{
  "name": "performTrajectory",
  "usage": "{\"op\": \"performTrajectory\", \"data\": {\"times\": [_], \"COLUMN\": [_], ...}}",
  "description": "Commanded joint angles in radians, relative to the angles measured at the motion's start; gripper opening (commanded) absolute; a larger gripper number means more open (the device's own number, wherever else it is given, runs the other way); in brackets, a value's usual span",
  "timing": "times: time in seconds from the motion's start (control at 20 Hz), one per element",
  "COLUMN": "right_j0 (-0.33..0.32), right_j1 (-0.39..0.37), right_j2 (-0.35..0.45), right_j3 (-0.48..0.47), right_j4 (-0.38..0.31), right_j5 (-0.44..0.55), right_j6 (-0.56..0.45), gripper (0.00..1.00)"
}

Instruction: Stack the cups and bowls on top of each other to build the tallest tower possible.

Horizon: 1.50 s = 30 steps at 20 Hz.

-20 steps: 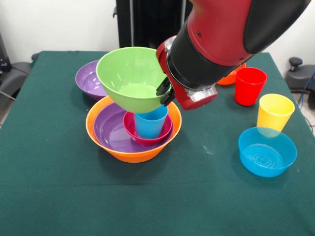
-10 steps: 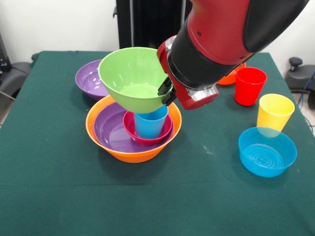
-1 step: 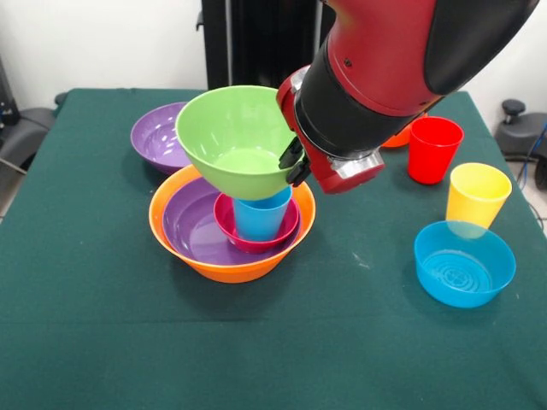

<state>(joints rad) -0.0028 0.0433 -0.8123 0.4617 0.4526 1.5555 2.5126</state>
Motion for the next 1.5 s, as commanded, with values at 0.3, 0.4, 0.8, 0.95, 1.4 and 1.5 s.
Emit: {"op": "performTrajectory", "data": {"times": [0.3,0.4,0.8,0.95,1.4,1.5], "right_j0": [0.006,0.006,0.011,0.014,0.018,0.021], "right_j1": [-0.006,-0.005,-0.011,-0.013,-0.012,-0.012], "right_j2": [0.131,0.133,0.139,0.140,0.144,0.146], "right_j3": [0.026,0.023,0.037,0.041,0.045,0.046], "right_j4": [-0.039,-0.038,-0.043,-0.042,-0.036,-0.033], "right_j5": [-0.032,-0.030,-0.034,-0.034,-0.035,-0.037], "right_j6": [-0.083,-0.079,-0.074,-0.070,-0.057,-0.049], "gripper": [0.00,0.00,0.00,0.00,0.00,0.00]}}
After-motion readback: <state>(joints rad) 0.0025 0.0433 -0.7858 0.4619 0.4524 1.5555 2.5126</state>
